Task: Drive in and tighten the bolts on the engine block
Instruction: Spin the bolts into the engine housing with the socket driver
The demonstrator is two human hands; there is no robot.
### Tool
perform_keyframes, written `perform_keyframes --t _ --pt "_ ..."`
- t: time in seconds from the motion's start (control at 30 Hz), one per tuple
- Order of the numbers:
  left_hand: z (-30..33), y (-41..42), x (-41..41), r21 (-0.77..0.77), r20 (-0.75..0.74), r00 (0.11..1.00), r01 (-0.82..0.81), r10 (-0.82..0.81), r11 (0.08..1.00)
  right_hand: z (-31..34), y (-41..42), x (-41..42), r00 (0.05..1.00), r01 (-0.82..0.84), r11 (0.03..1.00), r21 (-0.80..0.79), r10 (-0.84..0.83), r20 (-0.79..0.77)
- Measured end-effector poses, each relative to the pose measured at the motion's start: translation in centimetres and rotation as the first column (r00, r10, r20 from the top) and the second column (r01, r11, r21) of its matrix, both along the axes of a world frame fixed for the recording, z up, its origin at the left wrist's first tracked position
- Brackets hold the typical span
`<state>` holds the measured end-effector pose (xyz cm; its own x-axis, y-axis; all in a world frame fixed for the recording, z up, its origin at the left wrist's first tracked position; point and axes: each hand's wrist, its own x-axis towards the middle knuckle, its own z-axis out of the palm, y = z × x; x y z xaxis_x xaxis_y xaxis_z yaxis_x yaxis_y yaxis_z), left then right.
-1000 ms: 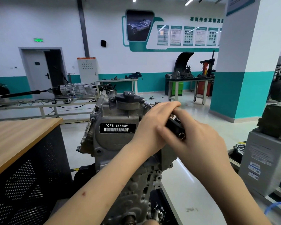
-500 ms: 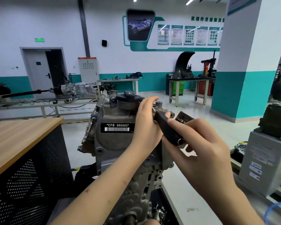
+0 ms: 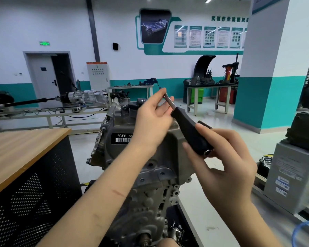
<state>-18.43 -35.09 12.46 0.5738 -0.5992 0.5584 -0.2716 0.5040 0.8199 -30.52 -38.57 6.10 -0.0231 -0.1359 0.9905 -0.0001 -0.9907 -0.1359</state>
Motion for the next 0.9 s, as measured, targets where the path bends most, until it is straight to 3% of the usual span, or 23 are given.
perform_keyframes --t 0.1,0.17,0.33,0.47,0.67,0.77,0.9 --pt "1.4 1.8 1.6 -0.118 -0.301 0.949 0.060 -0.093 0.991 -0.4 -0.3 0.9 0.997 -0.078 0.992 0.101 0.080 -0.011" --pt "2.0 3.1 2.9 -0.219 -0.412 0.902 0.039 -0.128 0.975 -0.9 0.0 1.8 0.988 -0.147 0.974 0.172 0.154 -0.027" --pt "2.1 6.2 5.9 -0.220 -0.458 0.889 -0.119 0.005 0.968 -2.0 2.2 5.4 0.934 -0.319 0.900 0.297 0.351 -0.061" --pt "2.8 10.7 8.8 -0.214 -0.464 0.880 -0.222 0.101 0.951 -1.7 5.6 9.6 0.832 -0.435 0.801 0.412 0.533 -0.158" --pt "2.9 19.7 12.7 -0.178 -0.385 0.875 -0.383 0.294 0.906 -0.3 12.1 17.0 0.523 -0.570 0.568 0.594 0.808 -0.271" --pt "1.7 24.8 13.6 -0.103 -0.338 0.846 -0.468 0.412 0.877 -0.7 16.4 20.6 0.329 -0.604 0.375 0.703 0.921 -0.209" --pt "-0.7 31.8 14.4 0.067 -0.336 0.739 -0.600 0.584 0.797 -2.6 23.0 24.0 0.058 -0.583 0.128 0.803 0.992 -0.115"
